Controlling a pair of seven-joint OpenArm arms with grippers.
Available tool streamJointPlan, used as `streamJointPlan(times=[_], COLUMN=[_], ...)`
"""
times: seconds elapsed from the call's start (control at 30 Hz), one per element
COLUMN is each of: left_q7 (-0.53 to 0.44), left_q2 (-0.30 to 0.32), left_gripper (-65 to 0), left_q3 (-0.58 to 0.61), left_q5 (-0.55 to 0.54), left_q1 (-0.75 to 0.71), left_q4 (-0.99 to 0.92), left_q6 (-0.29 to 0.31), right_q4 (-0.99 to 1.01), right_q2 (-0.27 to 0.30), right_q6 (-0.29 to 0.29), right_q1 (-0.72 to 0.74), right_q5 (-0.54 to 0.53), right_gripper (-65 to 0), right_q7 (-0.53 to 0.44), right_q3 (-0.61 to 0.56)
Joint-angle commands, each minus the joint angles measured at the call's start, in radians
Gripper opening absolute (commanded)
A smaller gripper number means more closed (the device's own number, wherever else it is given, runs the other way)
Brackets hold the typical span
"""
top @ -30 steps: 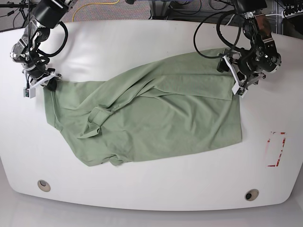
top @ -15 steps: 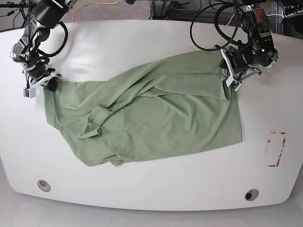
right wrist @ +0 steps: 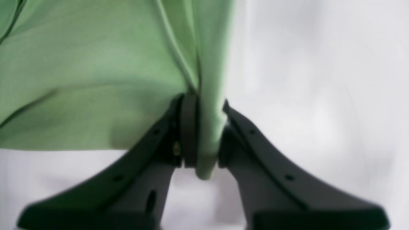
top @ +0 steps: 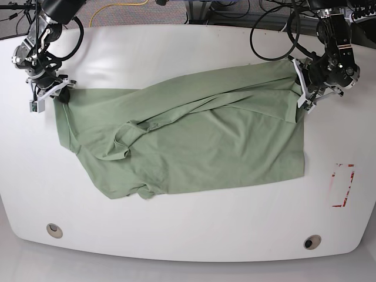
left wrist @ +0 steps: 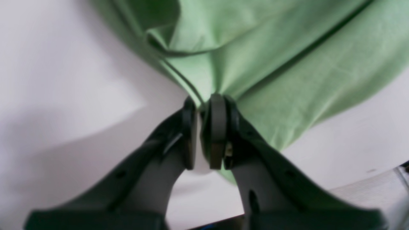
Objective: Fold the T-shirt properly
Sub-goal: 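Pull both grasped corners apart and back to straighten the polo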
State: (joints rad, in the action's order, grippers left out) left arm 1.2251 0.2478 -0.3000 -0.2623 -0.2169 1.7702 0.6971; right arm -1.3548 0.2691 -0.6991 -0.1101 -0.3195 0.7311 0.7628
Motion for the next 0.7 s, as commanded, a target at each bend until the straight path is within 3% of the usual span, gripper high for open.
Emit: streamJointPlan(times=[0.0, 0.37, 0.67], left_q7=[0.003, 0.112, 0.112], left_q2=[0.048, 0.107, 0.167], left_gripper=[-60.3, -60.1, -60.1], left_q3=[-0.001, -0.001, -0.003], left_q5=[-0.004, 0.004, 0.004], left_q1=[0.003, -0.002, -0.042], left_q4=[0.033, 0.104, 0.106], left_q6=[0.001, 0.001, 0.001], right_q4=[-0.054, -0.303, -0.472], right_q2=[0.019, -0.052, -0.101], right_q6=[0.001, 0.001, 0.001], right_q1=[-0.029, -0.196, -0.357], right_q5=[0.024, 0.03, 0.03], right_gripper=[-57.1, -57.1, -57.1], right_q7=[0.074, 0.178, 0.21], right_q3=[0.005, 0.005, 0.005])
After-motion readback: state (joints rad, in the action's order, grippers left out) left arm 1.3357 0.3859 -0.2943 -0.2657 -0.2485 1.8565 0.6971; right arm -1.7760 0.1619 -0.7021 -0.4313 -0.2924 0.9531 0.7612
